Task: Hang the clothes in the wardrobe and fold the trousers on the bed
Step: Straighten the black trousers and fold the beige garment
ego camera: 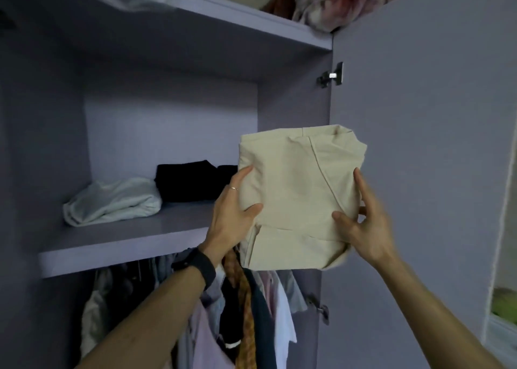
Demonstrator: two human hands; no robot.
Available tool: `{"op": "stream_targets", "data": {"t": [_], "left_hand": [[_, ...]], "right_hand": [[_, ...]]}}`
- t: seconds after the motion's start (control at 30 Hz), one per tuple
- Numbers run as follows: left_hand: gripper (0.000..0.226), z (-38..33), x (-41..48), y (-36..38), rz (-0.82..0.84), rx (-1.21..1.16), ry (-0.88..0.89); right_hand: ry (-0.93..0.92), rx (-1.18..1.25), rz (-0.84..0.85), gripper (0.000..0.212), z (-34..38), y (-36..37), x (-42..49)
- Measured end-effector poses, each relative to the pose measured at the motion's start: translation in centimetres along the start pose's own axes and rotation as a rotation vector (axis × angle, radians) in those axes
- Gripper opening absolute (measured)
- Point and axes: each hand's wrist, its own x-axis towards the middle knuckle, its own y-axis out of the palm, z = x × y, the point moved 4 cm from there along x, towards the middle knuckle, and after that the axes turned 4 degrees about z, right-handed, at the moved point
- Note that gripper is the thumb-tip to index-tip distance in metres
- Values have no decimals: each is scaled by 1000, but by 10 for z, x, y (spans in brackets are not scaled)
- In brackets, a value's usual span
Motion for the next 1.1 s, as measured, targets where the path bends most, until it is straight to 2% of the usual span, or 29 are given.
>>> {"op": "stream_targets", "data": {"t": [0.23,0.33,0.37,0.53,0.63,0.87,1.1], "left_hand": [[83,32,50,-79,-72,238,-55],[84,45,68,-114,-121,366,-80],[84,57,81,-142,-151,448,-109],[84,82,117,-211,-144,606,-268],[83,118,138,-271,-141,689,-409],[79,222,170,-365,-35,874,-724],[61,304,214,-402,141,1030,-899]], "right_hand": [[-84,175,149,95,11,97,83],[-104,176,211,97,28,135,114],[-132,215,226,98,42,171,133],[-97,344,351,98,77,261,175],[-86,424,436,96,104,346,199],[14,377,698,89,143,511,235],[193,312,895,84,138,610,260]]}}
